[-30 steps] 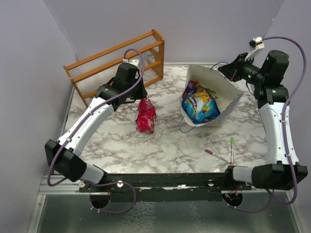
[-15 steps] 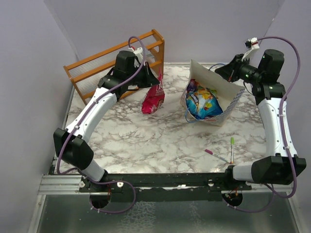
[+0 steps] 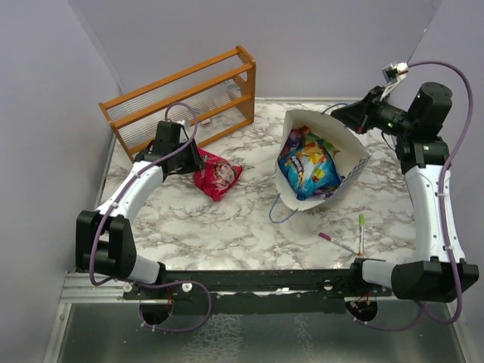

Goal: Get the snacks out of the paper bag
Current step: Place the snack at the center of the board, then take out the snack from the paper bag.

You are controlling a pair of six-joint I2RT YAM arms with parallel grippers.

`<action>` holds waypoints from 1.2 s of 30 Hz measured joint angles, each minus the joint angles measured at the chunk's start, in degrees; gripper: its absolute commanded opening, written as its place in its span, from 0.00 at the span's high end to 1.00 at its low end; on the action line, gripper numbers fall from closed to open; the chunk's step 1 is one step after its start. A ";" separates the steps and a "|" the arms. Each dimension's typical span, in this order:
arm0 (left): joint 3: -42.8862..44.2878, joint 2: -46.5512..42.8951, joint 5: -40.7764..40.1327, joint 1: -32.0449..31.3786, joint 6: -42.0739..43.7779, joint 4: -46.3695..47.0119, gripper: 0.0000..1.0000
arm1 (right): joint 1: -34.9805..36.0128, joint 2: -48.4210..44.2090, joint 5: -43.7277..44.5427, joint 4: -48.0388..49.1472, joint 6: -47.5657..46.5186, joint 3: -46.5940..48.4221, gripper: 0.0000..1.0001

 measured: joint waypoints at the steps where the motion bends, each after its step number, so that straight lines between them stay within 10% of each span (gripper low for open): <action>1: -0.44 -0.04 -0.46 0.09 0.17 -0.13 0.46 | 0.00 -1.18 -1.38 1.05 0.42 -0.63 0.99; 10: 1.92 -10.69 -0.33 -4.96 0.22 -2.64 0.40 | 0.09 -6.40 -7.32 5.99 3.15 -3.15 0.99; 20: 0.66 -21.51 -8.87 -37.77 -7.04 7.76 0.38 | 0.07 -5.81 -7.32 5.90 3.41 -3.28 0.99; 26: 5.22 -12.44 -23.10 -56.00 -4.70 9.42 0.53 | 0.07 -4.61 -6.40 5.68 3.41 -3.28 0.99; 36: 13.05 10.29 -33.27 -58.77 -1.70 8.50 0.62 | 0.07 -3.82 -3.67 4.11 3.34 -0.55 0.99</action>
